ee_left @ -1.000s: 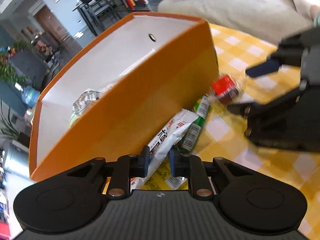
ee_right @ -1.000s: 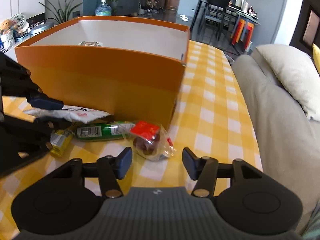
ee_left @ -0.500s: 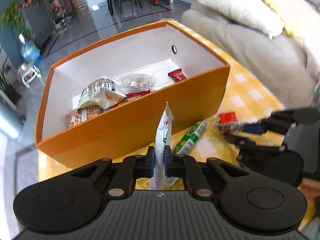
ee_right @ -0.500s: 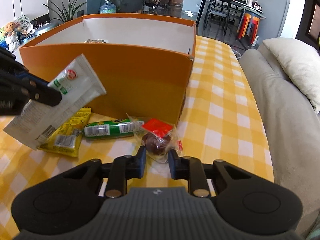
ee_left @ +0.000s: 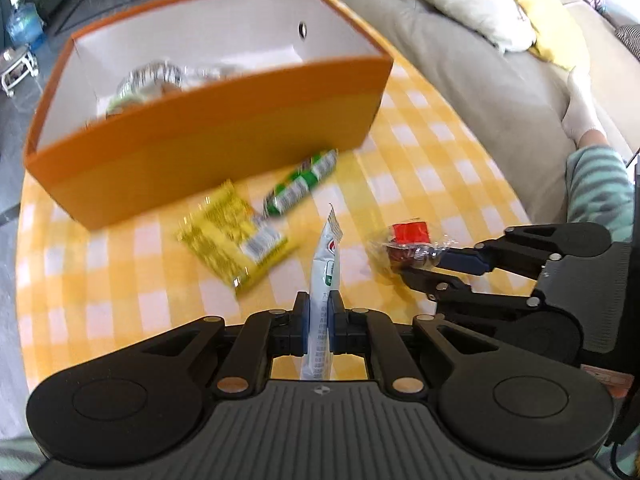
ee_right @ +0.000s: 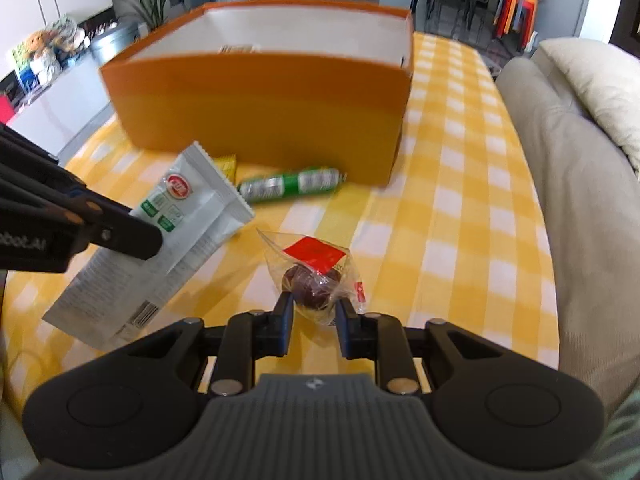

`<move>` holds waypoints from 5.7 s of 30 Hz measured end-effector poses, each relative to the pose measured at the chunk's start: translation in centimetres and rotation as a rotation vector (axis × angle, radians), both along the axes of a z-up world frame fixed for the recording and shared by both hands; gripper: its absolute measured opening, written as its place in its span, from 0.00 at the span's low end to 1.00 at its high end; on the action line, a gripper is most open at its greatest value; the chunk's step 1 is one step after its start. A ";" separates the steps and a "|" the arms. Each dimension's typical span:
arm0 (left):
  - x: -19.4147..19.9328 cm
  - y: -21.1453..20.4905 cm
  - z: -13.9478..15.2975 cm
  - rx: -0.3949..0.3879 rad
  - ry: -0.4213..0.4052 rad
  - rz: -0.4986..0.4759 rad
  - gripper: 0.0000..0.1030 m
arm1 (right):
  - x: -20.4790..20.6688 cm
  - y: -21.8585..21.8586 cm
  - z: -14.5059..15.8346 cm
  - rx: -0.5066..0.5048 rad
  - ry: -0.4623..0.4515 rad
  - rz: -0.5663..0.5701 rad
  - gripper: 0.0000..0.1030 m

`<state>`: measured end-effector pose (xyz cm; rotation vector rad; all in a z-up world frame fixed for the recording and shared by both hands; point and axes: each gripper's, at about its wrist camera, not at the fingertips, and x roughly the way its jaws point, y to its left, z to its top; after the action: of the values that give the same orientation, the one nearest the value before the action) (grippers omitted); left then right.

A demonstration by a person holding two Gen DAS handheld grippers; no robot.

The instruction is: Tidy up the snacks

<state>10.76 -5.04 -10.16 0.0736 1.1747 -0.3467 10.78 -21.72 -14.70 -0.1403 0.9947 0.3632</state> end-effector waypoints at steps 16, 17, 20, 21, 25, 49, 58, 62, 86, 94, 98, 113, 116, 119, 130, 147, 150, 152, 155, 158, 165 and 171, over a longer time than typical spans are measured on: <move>-0.5 -2.4 -3.1 0.040 0.071 -0.042 0.14 | -1.0 -0.4 -1.3 -0.012 0.056 0.026 0.20; -0.4 -2.5 -3.4 0.044 0.077 -0.045 0.14 | -1.0 -0.4 -1.4 -0.010 0.062 0.024 0.20; -0.3 -2.6 -4.0 0.067 0.086 -0.047 0.15 | -0.9 -0.6 -1.7 -0.004 0.075 0.018 0.20; -0.3 -2.7 -4.2 0.072 0.087 -0.048 0.17 | -0.8 -0.7 -1.7 0.000 0.078 0.014 0.20; 0.0 -2.7 -4.6 0.069 0.091 -0.050 0.15 | -0.7 -0.8 -2.0 0.007 0.081 0.011 0.20; -0.1 -1.1 -3.1 -0.005 0.052 0.037 0.10 | -0.7 -1.9 -1.3 0.094 0.040 -0.030 0.29; -0.2 0.0 -2.6 -0.032 0.035 0.074 0.10 | -0.5 -1.0 -1.0 0.099 -0.068 0.002 0.48; -0.3 0.7 -2.4 -0.034 0.032 0.089 0.10 | 0.0 0.6 -1.2 0.067 -0.127 0.053 0.56; -0.1 2.4 3.0 -0.091 -0.106 0.125 0.10 | -0.9 0.5 2.5 0.080 -0.147 0.002 0.39; 1.4 2.6 7.4 -0.068 -0.220 0.097 0.10 | -0.5 0.4 7.1 0.080 -0.236 -0.014 0.39; 2.8 2.5 9.2 -0.042 -0.269 0.083 0.10 | 0.6 0.7 9.0 0.071 -0.280 -0.003 0.39; 10.0 2.8 11.6 0.069 -0.308 0.032 0.10 | 8.4 2.7 13.1 0.038 -0.363 0.050 0.40; 11.7 2.9 11.1 0.095 -0.289 0.028 0.10 | 10.2 3.5 13.0 0.019 -0.348 0.064 0.40; 13.8 3.2 10.3 0.125 -0.266 0.023 0.10 | 12.4 4.0 12.5 0.016 -0.313 0.064 0.40; 19.7 4.2 4.9 0.305 -0.155 0.039 0.10 | 19.5 7.5 8.9 -0.097 -0.168 0.109 0.40; 21.7 4.1 0.8 0.505 -0.134 0.000 0.12 | 23.2 10.7 3.3 -0.261 -0.059 0.174 0.41; 22.3 4.3 0.5 0.537 -0.140 0.018 0.13 | 23.3 10.9 2.7 -0.282 -0.052 0.180 0.41; 22.7 4.5 0.0 0.548 -0.132 0.016 0.13 | 23.3 10.9 2.4 -0.292 -0.043 0.188 0.41; 22.9 4.5 -0.7 0.582 -0.107 0.024 0.18 | 23.1 10.9 2.2 -0.301 -0.038 0.196 0.41; 23.2 4.8 -1.3 0.618 -0.078 0.041 0.22 | 23.1 10.8 2.2 -0.301 -0.034 0.197 0.41; 22.5 5.2 -1.1 0.654 -0.086 0.035 0.36 | 22.7 10.8 2.6 -0.303 -0.048 0.204 0.50; 21.3 5.1 0.1 0.650 -0.135 0.032 0.53 | 22.2 11.0 3.5 -0.301 -0.087 0.208 0.67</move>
<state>32.07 0.04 -10.07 0.6337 1.1132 0.0794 33.02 -10.73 -11.17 -0.5303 0.9465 0.3916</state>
